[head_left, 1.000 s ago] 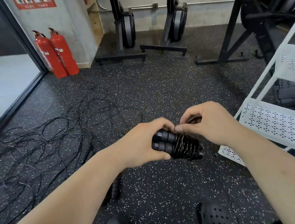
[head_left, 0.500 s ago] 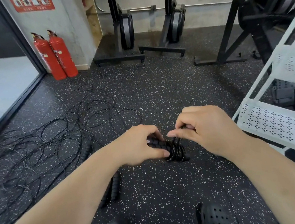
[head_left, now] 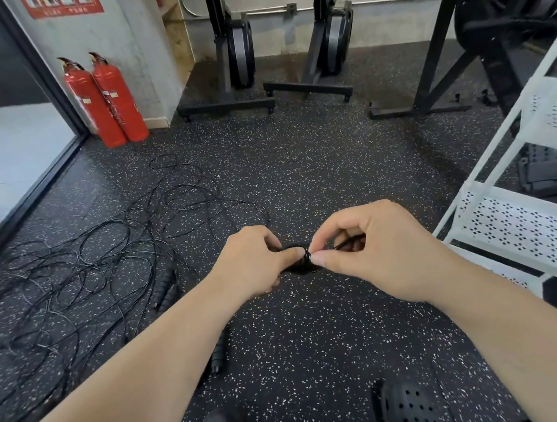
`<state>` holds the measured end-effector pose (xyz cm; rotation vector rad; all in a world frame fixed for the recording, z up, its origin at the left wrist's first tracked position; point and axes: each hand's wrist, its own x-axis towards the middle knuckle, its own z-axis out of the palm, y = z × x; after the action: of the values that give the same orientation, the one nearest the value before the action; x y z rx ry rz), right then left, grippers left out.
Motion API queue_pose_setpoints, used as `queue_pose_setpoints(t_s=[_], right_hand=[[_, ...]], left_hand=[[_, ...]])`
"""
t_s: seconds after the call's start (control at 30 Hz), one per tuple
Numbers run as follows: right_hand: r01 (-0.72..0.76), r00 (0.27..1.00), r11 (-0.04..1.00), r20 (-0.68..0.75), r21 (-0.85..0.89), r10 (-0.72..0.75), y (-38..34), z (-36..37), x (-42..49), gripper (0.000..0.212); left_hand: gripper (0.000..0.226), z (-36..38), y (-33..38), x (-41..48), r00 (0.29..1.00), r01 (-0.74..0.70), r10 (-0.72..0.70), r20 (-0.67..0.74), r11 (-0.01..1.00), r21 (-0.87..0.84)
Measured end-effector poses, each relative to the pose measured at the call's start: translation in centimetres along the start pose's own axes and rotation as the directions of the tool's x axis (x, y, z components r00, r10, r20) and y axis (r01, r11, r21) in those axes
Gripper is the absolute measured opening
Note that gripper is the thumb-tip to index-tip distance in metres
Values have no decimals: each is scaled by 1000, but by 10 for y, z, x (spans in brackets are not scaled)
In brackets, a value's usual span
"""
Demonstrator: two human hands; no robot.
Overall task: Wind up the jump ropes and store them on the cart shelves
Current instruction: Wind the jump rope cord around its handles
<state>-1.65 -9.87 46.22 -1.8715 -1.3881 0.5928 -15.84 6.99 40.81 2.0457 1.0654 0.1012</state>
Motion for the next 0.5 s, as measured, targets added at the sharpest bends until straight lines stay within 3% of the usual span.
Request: queue_pose_setpoints(t_s=[0.1, 0.23, 0.37, 0.5], right_hand=[[17, 992, 998, -126, 59, -10, 6, -5, 5, 8], [14, 965, 1000, -263, -13, -17, 27, -22, 12, 7], [-16, 957, 999, -290, -38, 4, 38, -23, 15, 4], [-64, 975, 997, -215, -32, 55, 46, -16, 19, 8]], left_hand=[[27, 4, -1, 1, 991, -135, 134, 20, 989, 68], [27, 5, 2, -5, 920, -345, 322, 223, 936, 75], [38, -2, 14, -20, 830, -429, 442, 340, 896, -117], [46, -9, 19, -32, 795, -460, 521, 312, 852, -251]])
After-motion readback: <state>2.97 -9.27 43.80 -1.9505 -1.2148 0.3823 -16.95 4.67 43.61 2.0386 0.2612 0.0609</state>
